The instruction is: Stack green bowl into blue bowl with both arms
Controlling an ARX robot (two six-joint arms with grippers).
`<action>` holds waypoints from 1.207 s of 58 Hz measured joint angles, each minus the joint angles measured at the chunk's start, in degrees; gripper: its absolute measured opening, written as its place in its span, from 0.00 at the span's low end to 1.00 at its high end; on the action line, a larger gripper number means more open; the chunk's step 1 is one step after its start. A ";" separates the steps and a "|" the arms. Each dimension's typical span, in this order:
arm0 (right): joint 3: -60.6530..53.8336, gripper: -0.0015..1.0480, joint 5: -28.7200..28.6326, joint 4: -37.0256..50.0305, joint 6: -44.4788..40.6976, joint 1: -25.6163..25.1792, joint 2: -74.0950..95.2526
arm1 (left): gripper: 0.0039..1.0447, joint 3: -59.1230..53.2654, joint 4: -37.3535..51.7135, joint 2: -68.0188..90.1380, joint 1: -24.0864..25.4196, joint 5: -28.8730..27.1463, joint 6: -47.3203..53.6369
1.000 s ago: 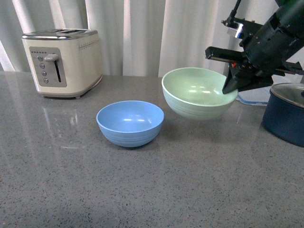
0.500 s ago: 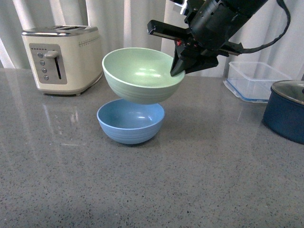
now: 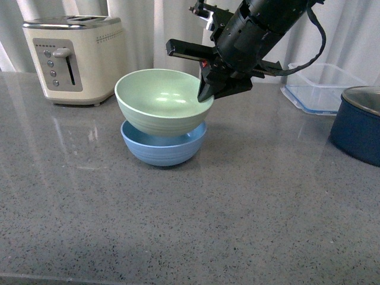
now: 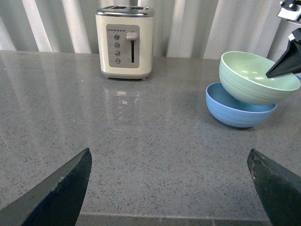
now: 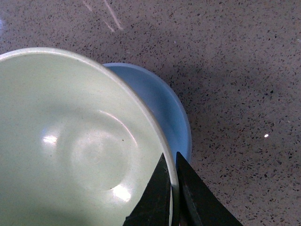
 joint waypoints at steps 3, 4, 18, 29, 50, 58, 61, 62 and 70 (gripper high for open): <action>0.15 0.01 -0.02 0.00 -0.02 0.04 0.37 | 0.94 0.00 0.00 0.00 0.00 0.00 0.00; 0.20 0.01 -0.04 0.00 -0.02 0.04 0.44 | 0.94 0.00 0.00 0.00 0.00 0.00 0.00; 0.39 0.01 -0.24 0.00 -0.44 0.17 1.95 | 0.94 0.00 0.00 0.00 0.00 0.00 0.00; 1.03 0.02 -0.90 0.04 -0.44 0.20 2.32 | 0.94 0.00 0.00 0.00 0.00 0.00 0.00; -1.25 0.56 -1.73 2.78 1.64 -1.44 0.44 | 0.94 0.00 0.00 0.00 0.00 0.00 0.00; -6.56 0.76 -1.77 4.72 2.14 -3.39 -4.83 | 0.94 0.00 0.00 0.00 0.00 0.02 0.00; -9.46 0.85 -1.97 5.53 2.29 -4.50 -7.91 | 0.94 0.00 0.00 0.00 0.00 0.00 0.00; -10.78 0.88 -1.97 5.92 2.34 -5.01 -9.29 | 0.94 0.00 0.00 0.00 0.00 0.00 0.00; -20.90 0.90 -1.86 8.50 2.05 -8.72 -19.45 | 0.94 0.00 0.00 0.00 0.00 0.00 0.00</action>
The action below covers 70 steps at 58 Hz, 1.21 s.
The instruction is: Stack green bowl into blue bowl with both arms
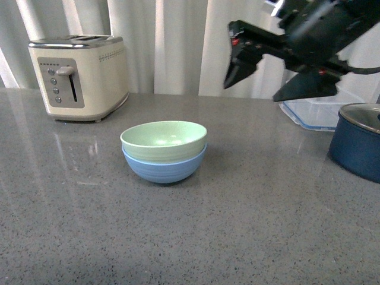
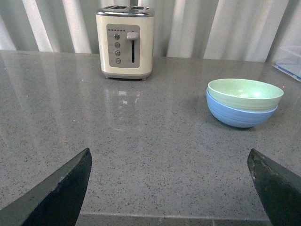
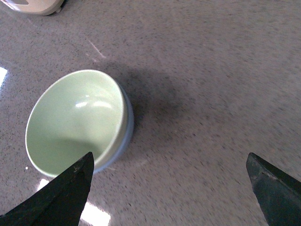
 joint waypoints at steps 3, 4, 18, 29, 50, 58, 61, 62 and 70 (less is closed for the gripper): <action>-5.33 0.90 0.28 0.63 -0.39 -2.01 -5.11 | 0.94 0.00 0.00 0.00 0.00 0.00 0.00; -6.27 0.90 0.37 0.70 -0.48 -2.34 -5.99 | 0.94 0.00 0.00 0.00 0.00 0.00 0.00; -32.50 0.90 2.05 -0.79 -2.19 -11.52 -31.04 | 0.94 0.00 0.00 0.00 0.00 0.00 0.00; -42.71 0.90 4.92 -2.80 -2.86 -13.44 -42.58 | 0.94 0.00 0.00 0.00 0.00 0.04 0.00; -74.36 0.30 15.34 60.76 -8.11 -13.00 -57.13 | 0.94 0.00 -0.02 -0.02 0.00 -0.04 0.00; -78.40 0.06 15.28 60.72 -8.37 -13.00 -60.67 | 0.94 0.00 -0.02 -0.02 0.00 -0.11 0.00; -79.43 0.01 15.32 60.50 -8.57 -13.00 -62.07 | 0.94 0.00 -0.02 -0.02 0.00 -0.09 0.00; -79.84 0.01 15.30 60.33 -8.48 -13.00 -62.64 | 0.94 0.00 -0.02 -0.02 0.00 -0.09 0.00; -82.29 0.01 15.30 58.90 -8.52 -13.00 -66.49 | 0.94 0.00 -0.02 -0.02 0.00 -0.09 0.00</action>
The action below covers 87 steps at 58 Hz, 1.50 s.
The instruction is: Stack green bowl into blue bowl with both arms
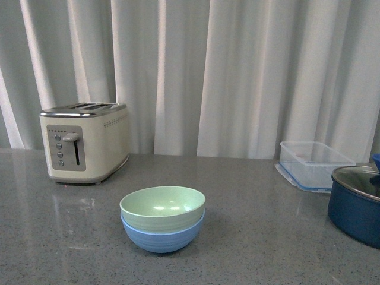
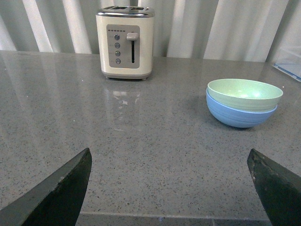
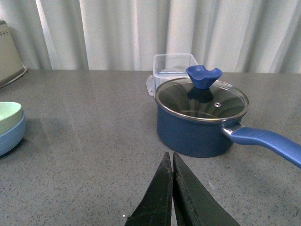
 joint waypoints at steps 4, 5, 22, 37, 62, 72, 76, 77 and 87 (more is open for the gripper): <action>-1.05 0.01 0.00 -0.96 0.00 0.00 -1.90 | 0.94 0.00 0.00 0.00 0.00 -0.02 0.00; -1.31 0.01 0.00 -1.25 0.00 0.00 -2.47 | 0.94 0.00 0.00 0.00 0.00 -0.02 0.00; -4.02 0.01 0.00 -6.21 0.00 0.00 -10.27 | 0.94 0.00 0.00 0.00 0.00 -0.02 0.00; -6.67 0.01 0.00 -8.26 0.00 0.00 -15.50 | 0.94 0.00 0.00 0.00 0.00 -0.02 0.00; -6.67 0.01 0.00 -17.29 0.00 0.00 -24.81 | 0.94 0.00 0.00 0.00 0.00 0.00 0.00; -6.67 0.01 -0.02 -19.87 0.02 0.00 -27.36 | 0.94 0.00 0.00 0.00 0.00 -0.02 0.00; -6.62 0.01 -0.02 -24.04 0.02 0.00 -30.69 | 0.94 0.00 0.00 0.00 0.00 0.00 -0.02; -6.64 0.01 -0.02 -26.34 0.00 0.00 -32.30 | 0.94 0.00 0.00 0.00 0.00 0.00 0.00; -6.64 0.01 -0.02 -30.42 0.00 0.00 -37.57 | 0.94 0.00 0.00 -0.02 0.00 0.00 0.00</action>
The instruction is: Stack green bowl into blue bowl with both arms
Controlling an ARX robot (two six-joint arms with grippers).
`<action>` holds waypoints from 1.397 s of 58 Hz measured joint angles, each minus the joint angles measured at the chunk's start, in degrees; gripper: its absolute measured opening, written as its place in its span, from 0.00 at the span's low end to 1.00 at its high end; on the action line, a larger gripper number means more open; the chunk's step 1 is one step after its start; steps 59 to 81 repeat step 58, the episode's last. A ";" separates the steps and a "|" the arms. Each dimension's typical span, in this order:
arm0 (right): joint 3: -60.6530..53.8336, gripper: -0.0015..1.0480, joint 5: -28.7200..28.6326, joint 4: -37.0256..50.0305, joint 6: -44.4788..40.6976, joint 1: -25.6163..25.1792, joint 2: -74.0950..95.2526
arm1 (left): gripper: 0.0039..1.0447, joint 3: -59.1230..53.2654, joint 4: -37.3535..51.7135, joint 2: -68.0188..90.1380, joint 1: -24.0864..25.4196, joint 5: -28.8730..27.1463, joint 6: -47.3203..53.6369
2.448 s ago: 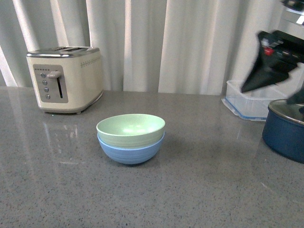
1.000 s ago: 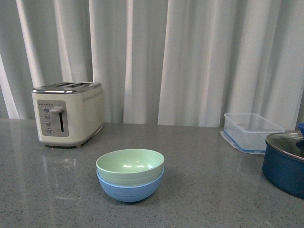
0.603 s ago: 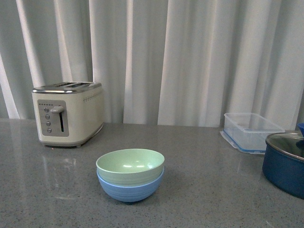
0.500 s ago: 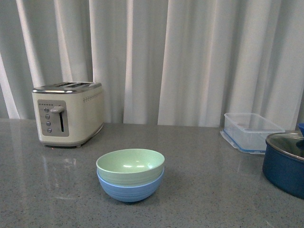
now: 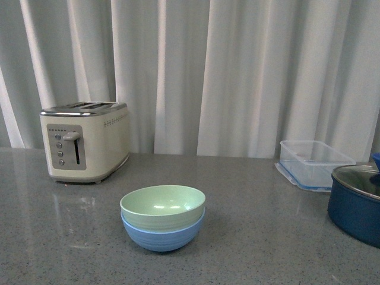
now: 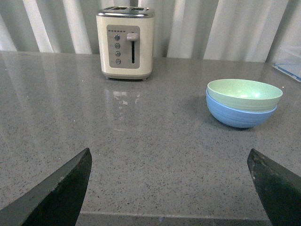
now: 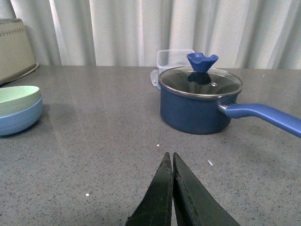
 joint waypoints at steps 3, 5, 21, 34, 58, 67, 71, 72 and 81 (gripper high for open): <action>0.00 0.01 0.00 -0.04 0.00 0.00 0.00 | 0.94 0.00 0.00 0.00 0.00 0.00 0.00; 0.00 0.01 -0.02 -0.04 0.00 0.00 0.00 | 0.94 0.00 0.00 0.02 0.00 0.00 0.00; 0.00 0.37 -0.02 -0.04 -0.09 0.00 0.00 | 0.94 0.00 0.00 0.02 0.00 0.00 0.00; 0.00 0.81 0.00 -0.04 -0.09 0.00 0.00 | 0.94 0.00 0.00 0.02 0.00 0.00 0.00; 0.00 0.90 0.00 -0.04 -0.04 0.00 0.00 | 0.94 0.00 0.00 0.02 0.00 -0.02 0.00; 0.00 0.90 0.00 -0.04 -0.04 0.00 0.00 | 0.94 0.00 0.00 0.02 0.00 -0.02 0.00; 0.00 0.90 0.00 -0.04 -0.04 0.00 0.00 | 0.94 0.00 0.00 0.02 0.00 -0.02 0.00; 0.00 0.90 0.00 -0.04 -0.04 0.00 0.00 | 0.94 0.00 0.00 0.02 0.00 -0.02 0.00; 0.00 0.90 0.00 -0.04 -0.04 0.00 0.00 | 0.94 0.00 0.00 0.02 0.00 -0.02 0.00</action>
